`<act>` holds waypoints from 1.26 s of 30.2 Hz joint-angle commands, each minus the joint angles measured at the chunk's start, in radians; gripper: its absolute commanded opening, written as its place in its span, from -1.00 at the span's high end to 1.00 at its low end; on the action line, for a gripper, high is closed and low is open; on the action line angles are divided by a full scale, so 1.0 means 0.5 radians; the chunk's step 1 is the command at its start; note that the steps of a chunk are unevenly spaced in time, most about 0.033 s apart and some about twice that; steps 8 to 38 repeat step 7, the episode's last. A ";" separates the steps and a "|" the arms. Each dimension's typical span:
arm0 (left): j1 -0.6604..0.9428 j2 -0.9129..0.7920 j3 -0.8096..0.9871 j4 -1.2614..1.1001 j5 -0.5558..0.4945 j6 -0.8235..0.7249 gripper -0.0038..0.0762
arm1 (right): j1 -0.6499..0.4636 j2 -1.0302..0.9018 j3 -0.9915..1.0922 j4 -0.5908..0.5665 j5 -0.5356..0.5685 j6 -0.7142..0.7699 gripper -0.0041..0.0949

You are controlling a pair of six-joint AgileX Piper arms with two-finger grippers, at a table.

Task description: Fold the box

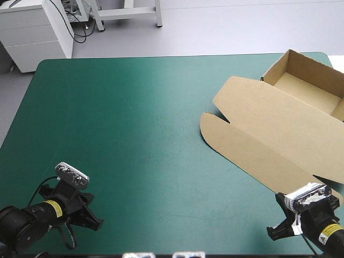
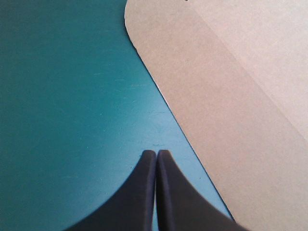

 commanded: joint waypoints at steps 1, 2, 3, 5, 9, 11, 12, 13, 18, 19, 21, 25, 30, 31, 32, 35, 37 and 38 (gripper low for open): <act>-0.001 -0.005 -0.047 -0.002 -0.079 -0.013 0.92 | 0.006 0.017 -0.041 -0.006 -0.134 0.000 0.95; -0.001 -0.005 -0.047 -0.002 -0.071 -0.013 0.92 | 0.006 0.017 -0.041 -0.006 -0.134 0.000 0.95; -0.001 -0.005 -0.047 -0.002 -0.066 -0.013 0.92 | 0.006 0.017 -0.041 -0.006 -0.134 0.000 0.95; -0.001 -0.005 -0.047 -0.002 -0.051 -0.013 0.92 | 0.006 0.017 -0.041 -0.006 -0.134 -0.004 0.95; -0.001 -0.005 -0.047 -0.002 -0.005 -0.013 0.92 | 0.006 0.017 -0.041 -0.006 -0.125 -0.004 0.95; -0.001 -0.005 -0.047 -0.002 -0.005 -0.013 0.92 | 0.006 0.017 -0.041 -0.006 -0.125 -0.004 0.95; -0.001 -0.005 -0.047 -0.002 -0.005 -0.013 0.92 | 0.006 0.017 -0.041 -0.006 -0.125 -0.004 0.95; -0.001 -0.005 -0.047 -0.002 -0.005 -0.013 0.92 | 0.006 0.017 -0.041 -0.006 -0.125 -0.004 0.95; -0.001 -0.005 -0.047 -0.002 -0.005 -0.013 0.92 | 0.006 0.017 -0.041 -0.006 -0.125 -0.004 0.95; -0.001 -0.005 -0.047 -0.002 -0.005 -0.013 0.92 | 0.006 0.017 -0.041 -0.006 -0.125 -0.004 0.95; -0.001 -0.005 -0.047 -0.002 -0.005 -0.013 0.92 | 0.006 0.017 -0.041 -0.006 -0.125 -0.004 0.95; -0.001 -0.005 -0.047 -0.002 -0.005 -0.013 0.92 | 0.006 0.017 -0.041 -0.006 -0.125 -0.004 0.95; -0.001 -0.005 -0.047 -0.002 -0.005 -0.013 0.92 | 0.006 0.017 -0.041 -0.006 -0.125 -0.004 0.95; -0.001 -0.005 -0.047 -0.002 -0.005 -0.013 0.92 | 0.006 0.017 -0.041 -0.006 -0.125 -0.004 0.95; -0.001 -0.005 -0.047 -0.002 -0.005 -0.013 0.92 | 0.006 0.017 -0.041 -0.006 -0.125 -0.004 0.95; -0.001 -0.005 -0.047 -0.002 -0.005 -0.013 0.92 | 0.006 0.017 -0.041 -0.006 -0.125 -0.004 0.95; -0.001 -0.005 -0.047 -0.002 -0.005 -0.013 0.92 | 0.006 0.017 -0.041 -0.006 -0.125 -0.004 0.95; -0.001 -0.005 -0.047 -0.002 -0.005 -0.013 0.92 | 0.006 0.017 -0.041 -0.006 -0.125 -0.004 0.95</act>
